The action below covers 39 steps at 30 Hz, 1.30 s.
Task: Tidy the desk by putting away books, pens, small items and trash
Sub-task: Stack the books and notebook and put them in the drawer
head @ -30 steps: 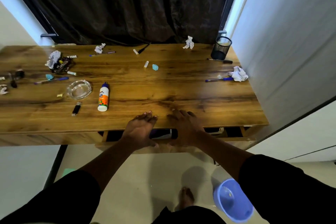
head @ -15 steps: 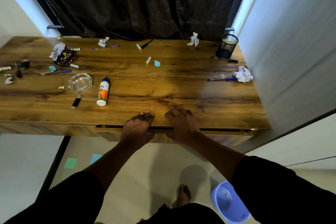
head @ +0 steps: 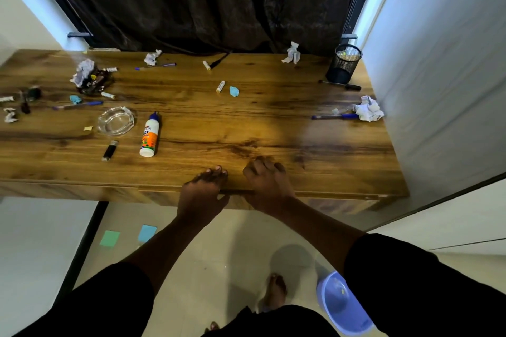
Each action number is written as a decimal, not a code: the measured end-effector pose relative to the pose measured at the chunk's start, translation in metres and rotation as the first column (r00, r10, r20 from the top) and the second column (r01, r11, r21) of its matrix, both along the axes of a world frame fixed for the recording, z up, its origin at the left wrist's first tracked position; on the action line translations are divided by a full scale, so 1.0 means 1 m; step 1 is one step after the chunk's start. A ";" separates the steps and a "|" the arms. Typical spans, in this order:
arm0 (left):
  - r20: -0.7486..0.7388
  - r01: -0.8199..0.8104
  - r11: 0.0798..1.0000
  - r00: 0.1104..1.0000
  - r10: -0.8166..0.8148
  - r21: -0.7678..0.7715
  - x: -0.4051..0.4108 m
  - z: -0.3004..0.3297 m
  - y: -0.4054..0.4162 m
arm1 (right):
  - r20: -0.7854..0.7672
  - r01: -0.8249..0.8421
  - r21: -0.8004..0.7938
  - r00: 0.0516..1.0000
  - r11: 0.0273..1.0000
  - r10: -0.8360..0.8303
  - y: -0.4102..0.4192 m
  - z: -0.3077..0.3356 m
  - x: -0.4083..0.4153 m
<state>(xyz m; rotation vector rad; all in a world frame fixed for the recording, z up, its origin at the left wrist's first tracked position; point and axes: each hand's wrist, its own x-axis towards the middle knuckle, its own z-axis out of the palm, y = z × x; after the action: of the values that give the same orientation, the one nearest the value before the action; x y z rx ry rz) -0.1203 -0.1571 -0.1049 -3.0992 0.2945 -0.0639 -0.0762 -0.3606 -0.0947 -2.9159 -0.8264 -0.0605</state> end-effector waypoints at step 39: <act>0.094 -0.001 0.953 0.995 0.031 -0.304 0.098 0.006 -0.025 | -0.101 0.338 0.146 0.940 0.930 -0.326 -0.103 0.022 0.132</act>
<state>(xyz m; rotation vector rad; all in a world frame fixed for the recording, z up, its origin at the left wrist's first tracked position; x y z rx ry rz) -0.0224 -0.1824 -0.0990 -3.3881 0.2806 -0.2864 0.0561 -0.4632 -0.0723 -2.8484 -0.2921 -0.0435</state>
